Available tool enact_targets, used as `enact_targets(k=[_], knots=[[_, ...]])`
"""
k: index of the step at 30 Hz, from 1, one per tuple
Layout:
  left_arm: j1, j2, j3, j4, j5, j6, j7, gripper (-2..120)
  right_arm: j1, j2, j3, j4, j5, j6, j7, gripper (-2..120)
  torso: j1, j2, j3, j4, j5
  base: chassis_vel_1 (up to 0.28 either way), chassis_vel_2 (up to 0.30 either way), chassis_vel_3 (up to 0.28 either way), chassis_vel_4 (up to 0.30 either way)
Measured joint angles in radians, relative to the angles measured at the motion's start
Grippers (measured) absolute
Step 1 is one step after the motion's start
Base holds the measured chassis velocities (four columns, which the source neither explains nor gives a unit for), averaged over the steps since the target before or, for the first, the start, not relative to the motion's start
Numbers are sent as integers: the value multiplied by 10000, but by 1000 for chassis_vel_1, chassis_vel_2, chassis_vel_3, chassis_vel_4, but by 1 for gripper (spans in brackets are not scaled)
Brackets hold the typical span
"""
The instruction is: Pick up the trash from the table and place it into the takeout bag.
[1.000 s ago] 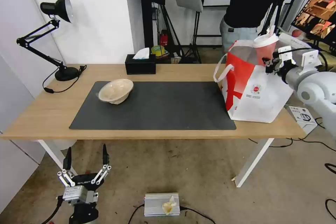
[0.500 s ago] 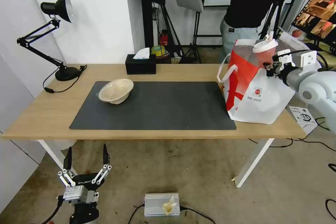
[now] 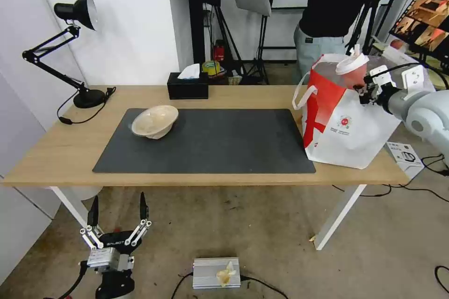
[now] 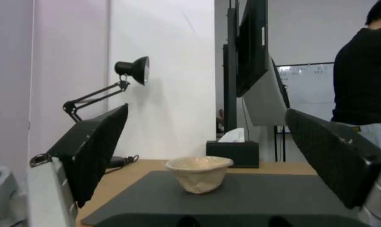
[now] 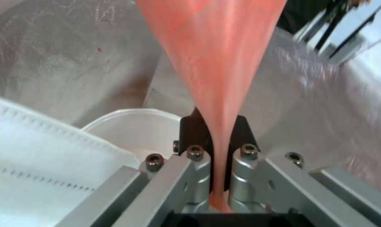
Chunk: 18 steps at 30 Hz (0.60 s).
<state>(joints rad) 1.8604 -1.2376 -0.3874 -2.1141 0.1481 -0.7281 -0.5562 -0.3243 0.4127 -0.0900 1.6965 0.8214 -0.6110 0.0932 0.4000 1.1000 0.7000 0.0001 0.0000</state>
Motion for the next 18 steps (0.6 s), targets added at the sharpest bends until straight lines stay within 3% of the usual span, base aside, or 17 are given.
enact_targets(k=[4,9,18], knots=[[-29,-2,8,-1,-10,-1,0,100,123,-22,-117,-64,-712,222,-570,3,0,-1,0,0,0,0,0,0,0],[-72,67,22,23,-49,-1,0,100,148,-65,-130,-91,-1443,530,-1226,21,0,0,0,-1,1,0,0,0,0],[-114,76,71,54,-78,9,0,100,462,-131,-308,-90,-1508,652,-1310,52,0,0,0,-1,0,0,0,0,0]])
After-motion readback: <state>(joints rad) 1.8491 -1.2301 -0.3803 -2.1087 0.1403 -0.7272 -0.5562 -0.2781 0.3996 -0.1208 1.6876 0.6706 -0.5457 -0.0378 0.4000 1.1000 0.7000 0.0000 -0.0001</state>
